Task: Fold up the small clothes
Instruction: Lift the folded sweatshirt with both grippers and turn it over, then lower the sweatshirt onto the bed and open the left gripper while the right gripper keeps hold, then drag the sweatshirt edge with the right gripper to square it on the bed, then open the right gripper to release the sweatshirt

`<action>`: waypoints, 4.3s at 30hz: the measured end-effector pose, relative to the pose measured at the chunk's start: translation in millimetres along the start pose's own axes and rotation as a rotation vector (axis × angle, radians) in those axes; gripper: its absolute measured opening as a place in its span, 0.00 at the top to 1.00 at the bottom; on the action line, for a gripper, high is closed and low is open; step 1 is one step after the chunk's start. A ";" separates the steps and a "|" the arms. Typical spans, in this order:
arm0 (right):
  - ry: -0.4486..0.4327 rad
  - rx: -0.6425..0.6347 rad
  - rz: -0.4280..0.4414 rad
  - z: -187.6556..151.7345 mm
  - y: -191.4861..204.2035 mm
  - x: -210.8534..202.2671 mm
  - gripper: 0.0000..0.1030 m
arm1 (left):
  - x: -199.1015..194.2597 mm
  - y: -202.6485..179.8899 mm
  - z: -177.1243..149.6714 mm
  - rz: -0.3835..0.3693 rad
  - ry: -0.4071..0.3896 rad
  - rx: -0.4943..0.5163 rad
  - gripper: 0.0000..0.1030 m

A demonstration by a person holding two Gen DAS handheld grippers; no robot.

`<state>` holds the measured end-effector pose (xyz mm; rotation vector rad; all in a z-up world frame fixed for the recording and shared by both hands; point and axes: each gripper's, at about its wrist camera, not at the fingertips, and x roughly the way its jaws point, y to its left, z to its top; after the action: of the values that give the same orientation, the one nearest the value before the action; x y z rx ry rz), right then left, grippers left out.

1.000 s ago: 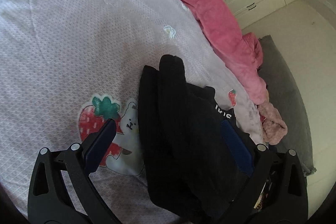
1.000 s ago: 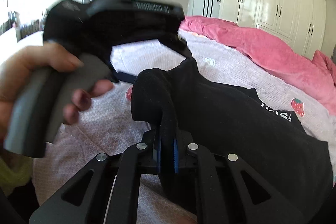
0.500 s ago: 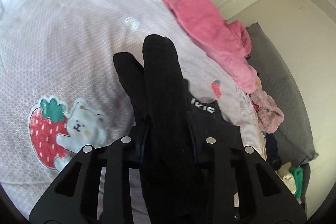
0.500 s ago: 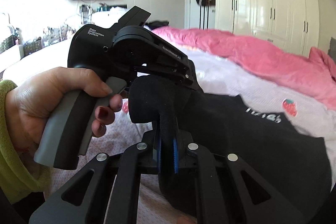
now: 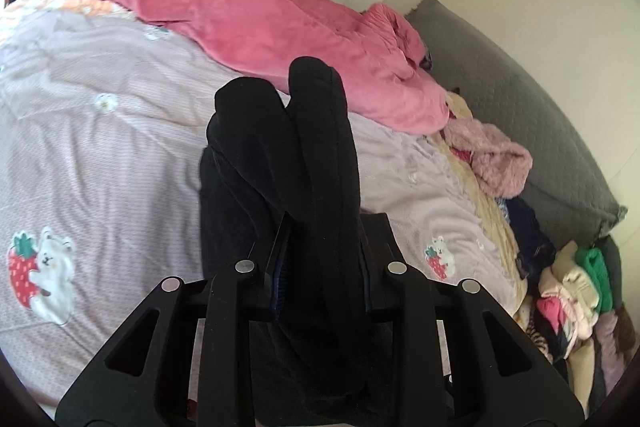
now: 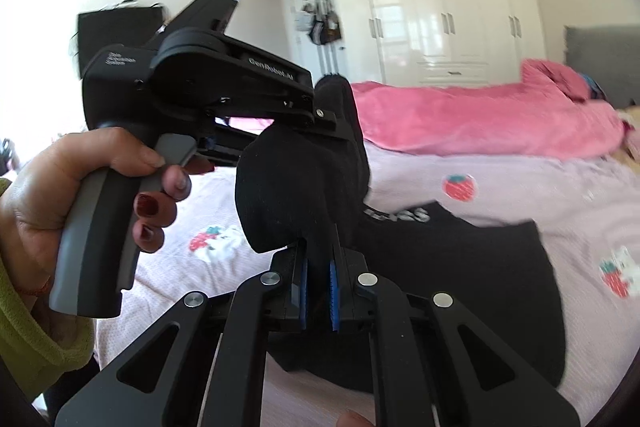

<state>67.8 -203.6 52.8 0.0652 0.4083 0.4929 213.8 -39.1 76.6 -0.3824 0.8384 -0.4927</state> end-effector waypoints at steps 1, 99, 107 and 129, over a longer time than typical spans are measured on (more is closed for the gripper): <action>0.004 0.013 -0.008 -2.5 -5.4 -1.4 0.93 | 6.9 -6.9 -1.2 0.003 0.012 0.010 0.81; 0.432 0.156 -0.020 -43.7 -151.2 -15.2 0.91 | 47.4 -25.4 -122.0 0.232 0.103 0.223 0.29; 0.413 0.181 -0.044 -40.3 -150.6 -31.5 0.89 | 39.3 -17.2 -124.0 0.247 0.103 0.214 0.29; 0.392 0.122 -0.234 -41.1 -136.9 -47.9 0.44 | 19.4 -21.9 -126.0 0.251 0.068 0.211 0.21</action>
<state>74.2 -348.3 11.0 0.0378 0.8202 0.2464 120.8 -84.0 -1.3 -0.0649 0.8774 -0.3571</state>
